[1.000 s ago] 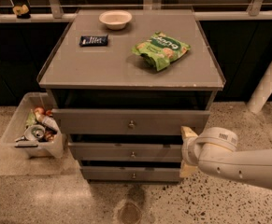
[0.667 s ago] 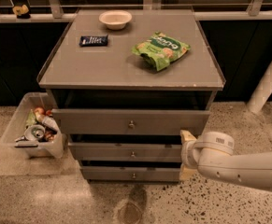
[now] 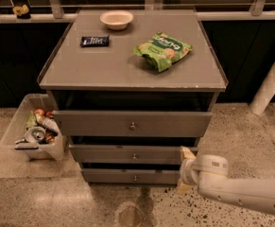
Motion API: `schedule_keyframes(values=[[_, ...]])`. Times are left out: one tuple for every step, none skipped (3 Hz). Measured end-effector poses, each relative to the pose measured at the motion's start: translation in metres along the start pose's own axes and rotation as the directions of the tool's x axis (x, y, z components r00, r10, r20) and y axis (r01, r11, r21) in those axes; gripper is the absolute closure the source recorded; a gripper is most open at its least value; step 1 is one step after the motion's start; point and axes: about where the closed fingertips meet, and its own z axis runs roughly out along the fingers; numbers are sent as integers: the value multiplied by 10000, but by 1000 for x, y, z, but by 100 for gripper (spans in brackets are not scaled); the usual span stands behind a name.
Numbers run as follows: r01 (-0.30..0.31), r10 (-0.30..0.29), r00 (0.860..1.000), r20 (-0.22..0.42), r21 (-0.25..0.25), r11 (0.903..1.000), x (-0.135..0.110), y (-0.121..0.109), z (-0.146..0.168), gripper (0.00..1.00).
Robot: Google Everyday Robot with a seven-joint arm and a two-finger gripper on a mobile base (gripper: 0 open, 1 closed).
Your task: Open middle drawer
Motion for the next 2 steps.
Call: schedule_keyframes(values=[[596,-597,9980,184,79,9982,-6,8,9,0],[605,-607,9980,167,97,9981,-6,7,8,0]])
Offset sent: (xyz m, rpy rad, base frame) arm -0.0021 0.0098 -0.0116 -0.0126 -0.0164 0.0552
